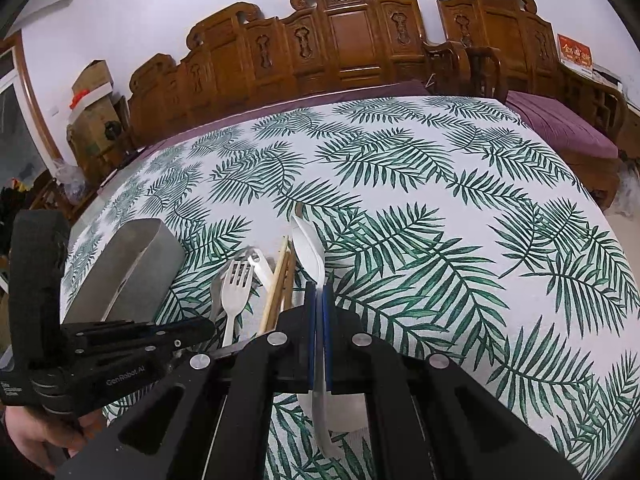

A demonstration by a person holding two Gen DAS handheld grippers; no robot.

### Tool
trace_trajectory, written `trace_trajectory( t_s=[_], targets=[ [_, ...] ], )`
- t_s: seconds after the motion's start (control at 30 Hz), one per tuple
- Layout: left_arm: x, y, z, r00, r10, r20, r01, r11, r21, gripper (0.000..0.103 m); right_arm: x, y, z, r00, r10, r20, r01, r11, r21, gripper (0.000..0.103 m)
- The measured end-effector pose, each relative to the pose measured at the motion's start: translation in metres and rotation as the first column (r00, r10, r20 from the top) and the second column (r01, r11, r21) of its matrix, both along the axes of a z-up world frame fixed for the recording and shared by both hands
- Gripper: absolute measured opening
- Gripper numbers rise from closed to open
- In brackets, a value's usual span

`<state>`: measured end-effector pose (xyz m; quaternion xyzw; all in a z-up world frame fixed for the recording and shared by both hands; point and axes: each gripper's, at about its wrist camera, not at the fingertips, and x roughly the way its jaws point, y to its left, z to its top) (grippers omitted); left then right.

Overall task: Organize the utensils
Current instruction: 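Lift the fork with the left tool while the right tool lifts the white ceramic spoon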

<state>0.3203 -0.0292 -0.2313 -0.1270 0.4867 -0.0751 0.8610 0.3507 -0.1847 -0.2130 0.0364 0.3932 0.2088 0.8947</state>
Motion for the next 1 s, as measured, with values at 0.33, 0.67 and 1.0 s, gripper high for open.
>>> trace_trajectory(
  t_s=[0.33,0.67,1.0],
  targets=[
    [-0.006,-0.006,0.032,0.994,-0.017,0.112,0.014,0.999,0.029,0.001,0.0,-0.004,0.005,1.0,-0.013,0.016,0.012,1.0,0.014,0.004],
    [-0.004,-0.007,0.057,0.986,-0.015,0.164,-0.003,0.994,0.107,0.002,0.003,-0.015,0.012,0.998,-0.046,0.032,0.044,0.998,0.052,0.004],
    [0.011,-0.018,0.075,0.982,-0.038,0.187,-0.004,0.975,0.222,0.001,0.006,-0.021,0.003,0.997,-0.079,0.006,0.079,0.996,0.042,0.004]
  ],
)
